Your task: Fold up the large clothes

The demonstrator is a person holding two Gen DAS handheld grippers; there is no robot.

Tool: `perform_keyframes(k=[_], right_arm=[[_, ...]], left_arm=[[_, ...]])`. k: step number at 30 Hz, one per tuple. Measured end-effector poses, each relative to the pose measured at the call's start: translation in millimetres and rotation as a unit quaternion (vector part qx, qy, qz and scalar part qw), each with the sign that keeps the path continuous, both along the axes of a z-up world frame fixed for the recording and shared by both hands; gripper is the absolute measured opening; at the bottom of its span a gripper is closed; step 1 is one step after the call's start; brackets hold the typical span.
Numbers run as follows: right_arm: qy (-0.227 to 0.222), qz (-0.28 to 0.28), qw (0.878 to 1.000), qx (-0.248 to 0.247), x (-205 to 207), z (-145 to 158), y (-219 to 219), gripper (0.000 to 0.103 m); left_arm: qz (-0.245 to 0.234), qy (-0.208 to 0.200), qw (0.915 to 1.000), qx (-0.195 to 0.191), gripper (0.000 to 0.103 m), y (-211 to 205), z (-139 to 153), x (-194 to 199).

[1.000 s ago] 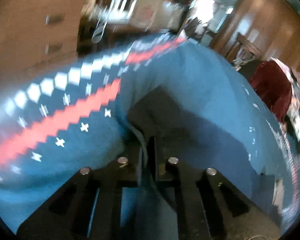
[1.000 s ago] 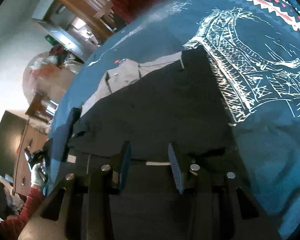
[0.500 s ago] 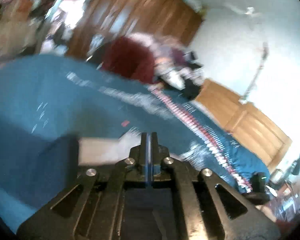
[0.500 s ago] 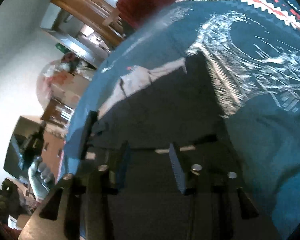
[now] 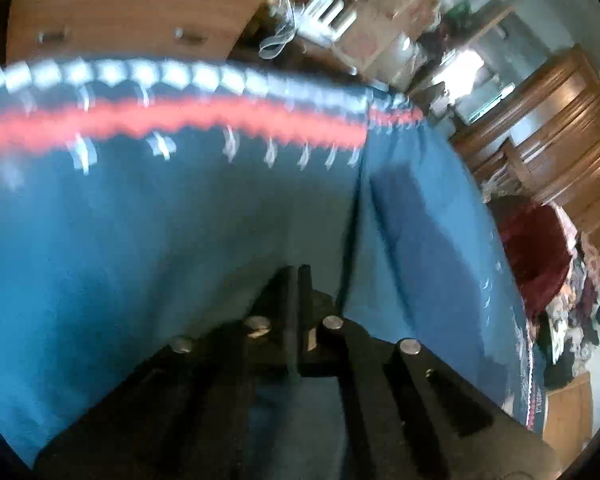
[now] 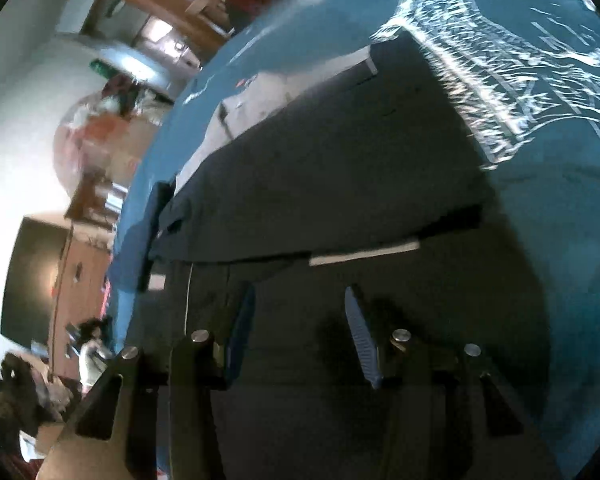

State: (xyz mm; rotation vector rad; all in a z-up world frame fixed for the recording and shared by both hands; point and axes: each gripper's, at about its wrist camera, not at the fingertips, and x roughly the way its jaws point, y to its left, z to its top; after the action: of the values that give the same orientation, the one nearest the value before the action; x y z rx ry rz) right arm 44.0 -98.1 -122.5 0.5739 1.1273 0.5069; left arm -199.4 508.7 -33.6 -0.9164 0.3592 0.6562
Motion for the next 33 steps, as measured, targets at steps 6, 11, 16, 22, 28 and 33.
perform_keyframes(k=[6, 11, 16, 22, 28, 33], right_arm=[[0.014, 0.002, 1.000, -0.010, 3, -11, 13, 0.053], [0.016, -0.002, 1.000, -0.017, 4, -15, 16, 0.053], [0.016, -0.001, 1.000, -0.026, 10, -16, 21, 0.053], [0.012, -0.001, 1.000, -0.027, 14, -16, 27, 0.053], [-0.011, -0.012, 1.000, -0.021, 11, -6, 23, 0.052], [-0.041, -0.003, 0.999, 0.016, 11, 17, 20, 0.051]], left_arm=[[-0.148, -0.007, 0.9888, -0.010, 0.067, -15, 9, 57], [-0.118, 0.013, 0.9915, -0.055, 0.055, 12, -21, 62], [-0.126, 0.015, 0.9909, -0.044, 0.053, 27, -13, 82], [-0.103, 0.036, 0.9930, -0.046, 0.036, 52, -21, 95], [-0.182, -0.035, 0.9805, 0.065, 0.003, -35, 58, 109], [-0.375, -0.140, 0.9107, 0.102, 0.005, -214, 122, 160]])
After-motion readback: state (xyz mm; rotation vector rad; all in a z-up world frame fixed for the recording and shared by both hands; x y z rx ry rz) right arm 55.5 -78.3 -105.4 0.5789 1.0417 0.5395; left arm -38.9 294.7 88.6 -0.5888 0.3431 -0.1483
